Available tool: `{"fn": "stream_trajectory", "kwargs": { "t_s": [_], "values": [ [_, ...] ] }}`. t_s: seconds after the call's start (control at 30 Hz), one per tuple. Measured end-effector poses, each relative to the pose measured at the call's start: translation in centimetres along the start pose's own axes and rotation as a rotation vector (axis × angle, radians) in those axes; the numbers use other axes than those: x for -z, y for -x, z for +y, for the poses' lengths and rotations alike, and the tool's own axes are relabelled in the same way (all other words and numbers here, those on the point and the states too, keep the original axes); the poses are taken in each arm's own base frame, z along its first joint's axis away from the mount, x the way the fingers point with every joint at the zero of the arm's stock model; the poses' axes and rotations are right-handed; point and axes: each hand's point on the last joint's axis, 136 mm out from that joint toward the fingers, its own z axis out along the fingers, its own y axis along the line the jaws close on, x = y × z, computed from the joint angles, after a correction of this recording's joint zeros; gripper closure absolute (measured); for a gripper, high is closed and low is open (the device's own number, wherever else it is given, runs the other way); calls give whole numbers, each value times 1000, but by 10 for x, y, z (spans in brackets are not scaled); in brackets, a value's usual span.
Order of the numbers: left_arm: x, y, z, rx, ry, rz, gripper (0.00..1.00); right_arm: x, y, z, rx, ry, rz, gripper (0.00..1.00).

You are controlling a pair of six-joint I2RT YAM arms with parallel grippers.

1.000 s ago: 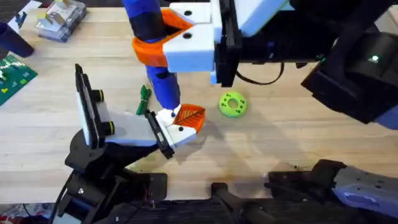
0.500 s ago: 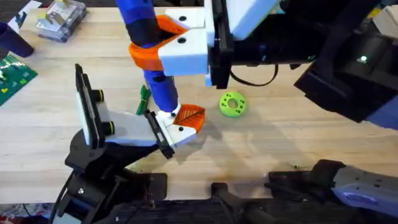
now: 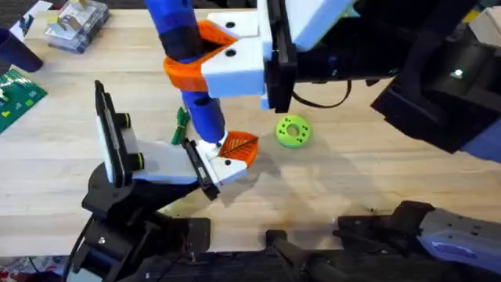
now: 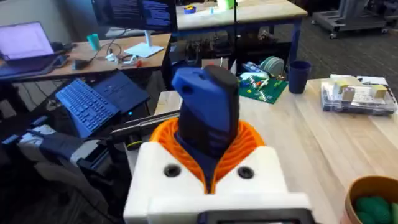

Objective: Pick up the gripper from the table and insert it into the empty holder that is missing its gripper. Then pick up a screw, insert it into the mounting hole, and use the screwdriver to tighten it. Finally, clean up the table by picking up the vegetable and placing it into the bucket.

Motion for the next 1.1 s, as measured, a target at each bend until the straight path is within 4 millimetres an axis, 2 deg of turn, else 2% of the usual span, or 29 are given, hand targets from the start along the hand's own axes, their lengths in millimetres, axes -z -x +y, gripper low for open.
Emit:
{"fn": "stream_trajectory", "kwargs": {
  "t_s": [0.3, 0.6, 1.1],
  "values": [
    [0, 0, 0, 0, 0, 0, 983, 6, 1, -8, 0, -16, -2, 976],
    [0, 0, 0, 0, 0, 0, 983, 1, 0, 1, 0, 13, 0, 976],
    [0, 0, 0, 0, 0, 0, 983, 1, 0, 2, 17, 15, 0, 976]
  ]
}}
